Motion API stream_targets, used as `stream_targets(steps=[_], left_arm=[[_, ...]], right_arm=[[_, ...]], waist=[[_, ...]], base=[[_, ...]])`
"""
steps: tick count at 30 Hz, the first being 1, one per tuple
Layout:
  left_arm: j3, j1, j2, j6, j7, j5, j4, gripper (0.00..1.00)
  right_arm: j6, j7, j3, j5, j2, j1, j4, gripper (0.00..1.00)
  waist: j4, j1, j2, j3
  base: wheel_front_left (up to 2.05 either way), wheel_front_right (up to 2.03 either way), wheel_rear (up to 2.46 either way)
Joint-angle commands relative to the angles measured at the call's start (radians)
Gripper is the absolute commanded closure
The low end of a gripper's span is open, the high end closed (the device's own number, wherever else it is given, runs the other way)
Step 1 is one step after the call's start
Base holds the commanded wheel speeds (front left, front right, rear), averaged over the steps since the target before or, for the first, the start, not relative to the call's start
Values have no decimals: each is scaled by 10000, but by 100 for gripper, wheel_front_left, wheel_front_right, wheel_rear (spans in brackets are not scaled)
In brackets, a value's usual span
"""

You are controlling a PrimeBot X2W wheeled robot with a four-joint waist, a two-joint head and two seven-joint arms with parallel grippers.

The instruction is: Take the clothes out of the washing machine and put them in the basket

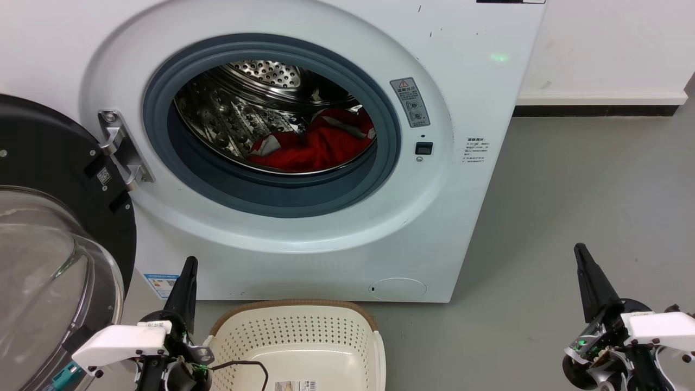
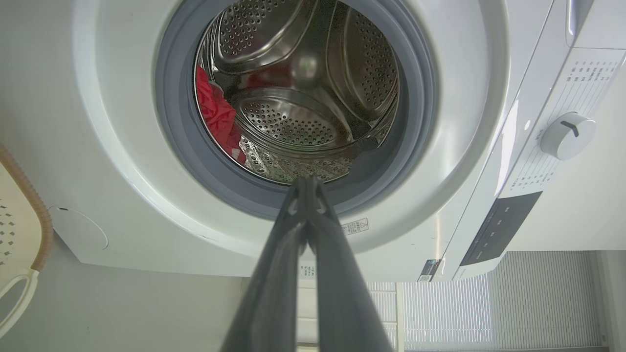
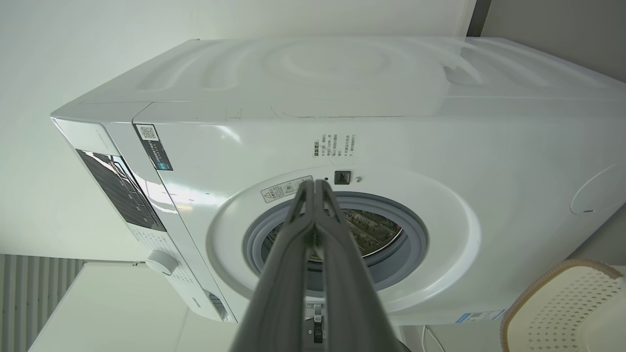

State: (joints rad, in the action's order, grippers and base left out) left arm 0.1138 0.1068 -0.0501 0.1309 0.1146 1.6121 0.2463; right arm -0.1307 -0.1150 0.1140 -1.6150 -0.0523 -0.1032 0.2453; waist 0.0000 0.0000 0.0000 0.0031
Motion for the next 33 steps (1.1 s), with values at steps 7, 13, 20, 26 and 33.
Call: stream_targets(steps=[7,13,20,26,33], left_arm=[[11,60,-1,19,18,18,-4,100],[11,60,-1,19,17,18,-4,100],[11,60,-1,18,16,18,-4,100],[11,60,-1,18,18,18,-4,100],[-24,-159,23,-4,-5,-2,219,0]], right_arm=[[0,-5,-7,44,30,-124,16,100],[0,-5,-8,44,30,-124,16,100],[0,-5,-6,44,30,-124,16,100],[0,-4,-7,44,30,-124,16,100],[0,2,-10,-3,8,163,220,0]], waist=[[0,0,0,0],[0,0,0,0],[0,0,0,0],[0,0,0,0],[0,0,0,0]], base=[[0,0,0],[0,0,0],[0,0,0],[0,0,0],[0,0,0]])
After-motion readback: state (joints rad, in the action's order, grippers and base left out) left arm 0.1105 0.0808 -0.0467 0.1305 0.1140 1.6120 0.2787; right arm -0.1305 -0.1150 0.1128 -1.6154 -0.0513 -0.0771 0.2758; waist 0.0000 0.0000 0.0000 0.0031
